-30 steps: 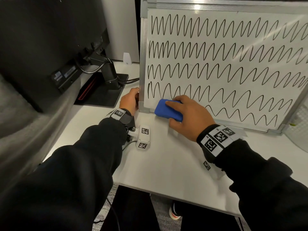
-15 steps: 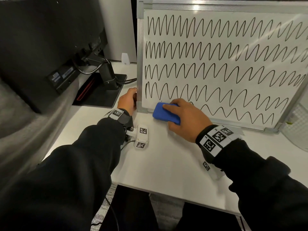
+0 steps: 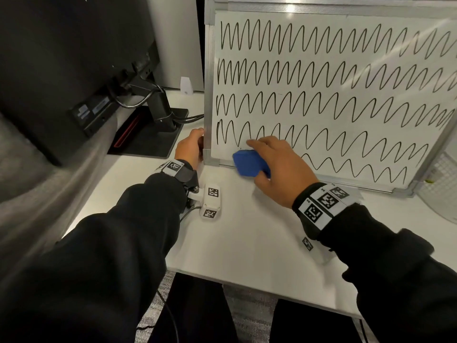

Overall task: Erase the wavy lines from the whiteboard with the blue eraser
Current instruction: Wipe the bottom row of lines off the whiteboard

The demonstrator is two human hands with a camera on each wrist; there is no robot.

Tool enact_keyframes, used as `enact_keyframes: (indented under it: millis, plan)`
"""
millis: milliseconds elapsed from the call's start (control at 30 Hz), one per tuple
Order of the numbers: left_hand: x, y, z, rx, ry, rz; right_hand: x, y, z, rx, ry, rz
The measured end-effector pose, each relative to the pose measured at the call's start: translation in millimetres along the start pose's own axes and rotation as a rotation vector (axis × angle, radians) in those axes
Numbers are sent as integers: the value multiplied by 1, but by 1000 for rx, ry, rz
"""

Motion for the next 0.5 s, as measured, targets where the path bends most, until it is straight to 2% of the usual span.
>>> enact_keyframes:
  millis: [233, 500]
  plan:
    - [2, 0, 0, 19, 13, 3, 6, -6, -8, -6, 106, -11]
    - [0, 0, 1, 19, 12, 3, 9, 0, 1, -61, 5, 42]
Point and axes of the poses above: each hand's wrist, its own x-axis towards the middle knuckle, its own y-axis out of the back of the hand, z = x × y, the point moved 5 cm from there along x, towards the middle knuckle, and after that the axes turned 3 degrees about x, right-handed, at the moved point
